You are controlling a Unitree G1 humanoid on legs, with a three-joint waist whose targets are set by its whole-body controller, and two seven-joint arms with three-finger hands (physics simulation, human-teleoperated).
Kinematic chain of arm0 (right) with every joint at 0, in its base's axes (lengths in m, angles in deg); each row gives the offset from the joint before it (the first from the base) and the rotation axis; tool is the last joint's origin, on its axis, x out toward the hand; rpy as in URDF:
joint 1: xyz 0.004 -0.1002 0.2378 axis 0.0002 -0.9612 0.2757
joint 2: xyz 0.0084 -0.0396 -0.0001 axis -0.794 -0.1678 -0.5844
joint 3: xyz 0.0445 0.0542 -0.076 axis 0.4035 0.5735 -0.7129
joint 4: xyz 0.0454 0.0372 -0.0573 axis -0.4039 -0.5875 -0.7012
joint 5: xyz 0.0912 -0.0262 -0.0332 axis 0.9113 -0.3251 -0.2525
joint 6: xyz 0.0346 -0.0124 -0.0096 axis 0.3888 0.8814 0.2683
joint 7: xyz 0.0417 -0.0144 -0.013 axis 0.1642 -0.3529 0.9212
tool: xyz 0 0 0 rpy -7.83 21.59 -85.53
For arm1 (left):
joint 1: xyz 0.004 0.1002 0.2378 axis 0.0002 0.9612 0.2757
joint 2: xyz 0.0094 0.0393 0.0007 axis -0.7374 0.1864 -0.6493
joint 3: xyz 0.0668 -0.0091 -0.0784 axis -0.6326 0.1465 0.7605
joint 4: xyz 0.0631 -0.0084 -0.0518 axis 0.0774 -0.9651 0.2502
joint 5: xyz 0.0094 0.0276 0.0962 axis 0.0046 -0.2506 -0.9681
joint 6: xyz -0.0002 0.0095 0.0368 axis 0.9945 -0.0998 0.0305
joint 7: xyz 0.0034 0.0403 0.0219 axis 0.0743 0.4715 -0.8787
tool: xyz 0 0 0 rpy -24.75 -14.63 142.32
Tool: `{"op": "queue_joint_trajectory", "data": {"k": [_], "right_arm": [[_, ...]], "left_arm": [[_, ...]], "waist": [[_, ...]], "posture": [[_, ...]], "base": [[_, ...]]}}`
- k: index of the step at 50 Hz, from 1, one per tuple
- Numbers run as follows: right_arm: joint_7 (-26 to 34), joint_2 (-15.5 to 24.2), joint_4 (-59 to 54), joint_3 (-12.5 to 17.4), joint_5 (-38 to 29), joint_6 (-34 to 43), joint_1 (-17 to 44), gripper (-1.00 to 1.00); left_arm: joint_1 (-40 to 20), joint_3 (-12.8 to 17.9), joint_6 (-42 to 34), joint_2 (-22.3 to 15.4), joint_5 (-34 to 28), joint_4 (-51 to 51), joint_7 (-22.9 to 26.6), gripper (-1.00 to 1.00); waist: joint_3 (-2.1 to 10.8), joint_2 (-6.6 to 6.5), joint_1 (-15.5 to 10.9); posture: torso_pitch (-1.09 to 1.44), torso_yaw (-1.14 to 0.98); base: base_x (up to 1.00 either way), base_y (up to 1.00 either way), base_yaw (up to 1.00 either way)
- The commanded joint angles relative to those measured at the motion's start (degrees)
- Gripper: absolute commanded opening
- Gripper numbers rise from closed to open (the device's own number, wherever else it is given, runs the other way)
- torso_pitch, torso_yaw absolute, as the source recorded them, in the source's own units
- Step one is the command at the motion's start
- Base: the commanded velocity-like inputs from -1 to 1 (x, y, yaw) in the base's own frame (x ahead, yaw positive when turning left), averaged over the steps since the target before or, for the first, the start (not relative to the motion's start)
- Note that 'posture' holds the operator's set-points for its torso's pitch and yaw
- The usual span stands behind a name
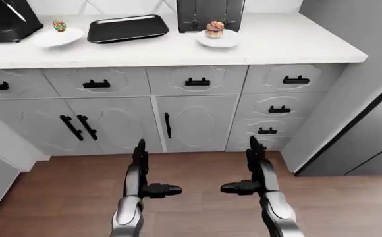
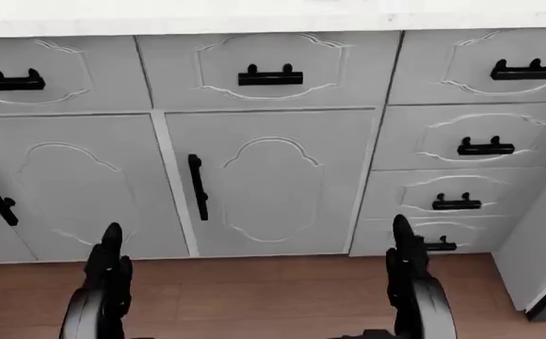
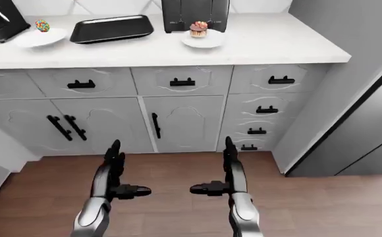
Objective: Move the dessert items from the plate to the tray.
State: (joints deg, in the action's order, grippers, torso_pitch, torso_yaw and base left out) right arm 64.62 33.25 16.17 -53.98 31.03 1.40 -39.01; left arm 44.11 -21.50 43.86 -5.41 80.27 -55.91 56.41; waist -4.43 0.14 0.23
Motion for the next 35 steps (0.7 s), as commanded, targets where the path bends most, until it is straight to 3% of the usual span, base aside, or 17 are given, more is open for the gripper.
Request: {"op": "queue_joint_trajectory", "data": {"k": [1, 3, 4, 5, 7, 13, 14, 15, 18, 19, 21, 23, 24, 25, 27, 29, 35], "right_arm": [[-0.3, 1.7, 13.1, 0.1, -1.4, 6.1, 4.8, 1.0], [0.3, 2.7, 17.4, 0.2, -4.0, 11.8, 6.6, 1.0], [0.8, 2.3, 18.6, 0.9, -3.3, 12.7, 7.7, 1.0], [0.6, 2.9, 20.2, 0.6, -5.2, 15.3, 8.6, 1.0], [1.4, 3.5, 24.9, 2.0, -4.9, 21.4, 12.9, 1.0], [5.3, 6.8, 27.5, 2.9, -5.7, 28.4, 22.1, 1.0], [5.3, 7.3, 27.0, 4.5, -4.9, 28.6, 24.4, 1.0], [5.2, 7.8, 26.4, 5.1, -4.7, 29.1, 25.7, 1.0], [6.4, 10.2, 26.4, 5.1, -4.9, 31.3, 31.0, 1.0], [6.4, 10.4, 26.2, 5.6, -4.5, 32.1, 32.5, 1.0], [6.8, 11.5, 26.4, 5.7, -4.6, 33.7, 34.7, 1.0], [7.2, 12.3, 27.0, 5.7, -4.9, 35.1, 36.3, 1.0], [7.4, 12.5, 27.7, 5.7, -5.0, 35.8, 36.7, 1.0], [7.5, 12.8, 27.9, 5.5, -5.4, 36.0, 36.9, 1.0], [7.4, 12.4, 27.9, 5.9, -5.2, 36.0, 37.0, 1.0], [7.7, 12.5, 28.6, 5.5, -5.4, 36.9, 37.6, 1.0], [7.3, 13.0, 29.6, 6.0, -5.0, 37.4, 38.9, 1.0]], "left_arm": [[-4.6, 1.1, -1.9, -1.2, 1.1, 10.8, 0.2, 1.0], [-5.5, 1.6, -8.3, -1.6, 2.0, 17.4, 0.8, 1.0], [-6.0, 1.6, -9.8, -2.1, 1.5, 19.2, 1.3, 1.0], [-7.0, 2.3, -11.8, -2.3, 1.8, 20.4, 1.2, 1.0], [-10.9, 3.7, -15.8, -3.9, 0.7, 24.0, 0.8, 1.0], [-22.8, 6.4, -26.4, -7.1, 2.7, 27.5, -0.8, 1.0], [-25.8, 7.3, -27.8, -8.0, 3.3, 27.2, -1.6, 1.0], [-27.2, 7.6, -28.6, -8.6, 3.8, 27.1, -1.8, 1.0], [-32.1, 8.4, -29.9, -10.6, 4.9, 25.2, -3.0, 1.0], [-33.1, 8.5, -30.1, -11.2, 5.2, 24.9, -3.4, 1.0], [-35.4, 9.1, -31.0, -12.5, 6.0, 24.9, -3.9, 1.0], [-36.7, 9.5, -32.6, -13.9, 6.8, 25.9, -4.4, 1.0], [-37.3, 10.0, -33.2, -14.2, 7.4, 26.1, -4.7, 1.0], [-37.5, 10.1, -33.3, -14.6, 7.6, 26.2, -5.0, 1.0], [-37.6, 10.5, -33.1, -15.4, 8.2, 26.2, -5.0, 1.0], [-37.9, 11.1, -34.0, -16.3, 9.0, 27.3, -5.1, 1.0], [-35.9, 13.0, -33.9, -18.4, 9.0, 30.4, -5.2, 1.0]], "waist": [[0.05, 0.45, 0.1], [4.0, 0.17, -0.6], [2.15, 0.06, -0.7], [1.46, 0.49, -0.4], [3.93, 0.5, -0.6], [5.02, 0.18, -0.6], [6.44, -0.11, -0.5], [5.01, 0.01, -0.5], [3.86, -1.16, -0.2], [2.76, -1.07, 0.0], [2.72, -1.93, 0.3], [3.01, -4.13, 0.8], [3.62, -6.12, 0.6], [2.81, -4.26, 0.5], [2.45, -4.76, 0.7], [3.15, -4.02, 0.6], [3.0, -1.38, -0.9]], "posture": [[0.0, 0.0], [0.0, 0.0], [0.0, 0.0], [0.0, 0.0], [0.0, 0.0], [0.0, 0.0], [0.0, 0.0], [0.0, 0.0], [0.0, 0.0], [0.0, 0.0], [0.0, 0.0], [0.0, 0.0], [0.0, 0.0], [0.0, 0.0], [0.0, 0.0], [0.0, 0.0], [0.0, 0.0]], "base": [[0.0, 0.0, 0.0], [0.0, 0.0, 0.0], [0.0, 0.0, 0.0], [0.0, 0.0, 0.0], [0.0, 0.0, 0.0], [0.0, 0.0, 0.0], [0.15, 0.08, 0.0], [0.16, 0.07, 0.0], [0.31, 0.12, 0.0], [0.46, 0.21, 0.0], [0.46, 0.21, 0.0], [0.45, 0.21, 0.0], [0.45, 0.21, 0.0], [0.46, 0.22, 0.0], [0.46, 0.21, 0.0], [0.46, 0.21, 0.0], [0.46, 0.21, 0.0]]}}
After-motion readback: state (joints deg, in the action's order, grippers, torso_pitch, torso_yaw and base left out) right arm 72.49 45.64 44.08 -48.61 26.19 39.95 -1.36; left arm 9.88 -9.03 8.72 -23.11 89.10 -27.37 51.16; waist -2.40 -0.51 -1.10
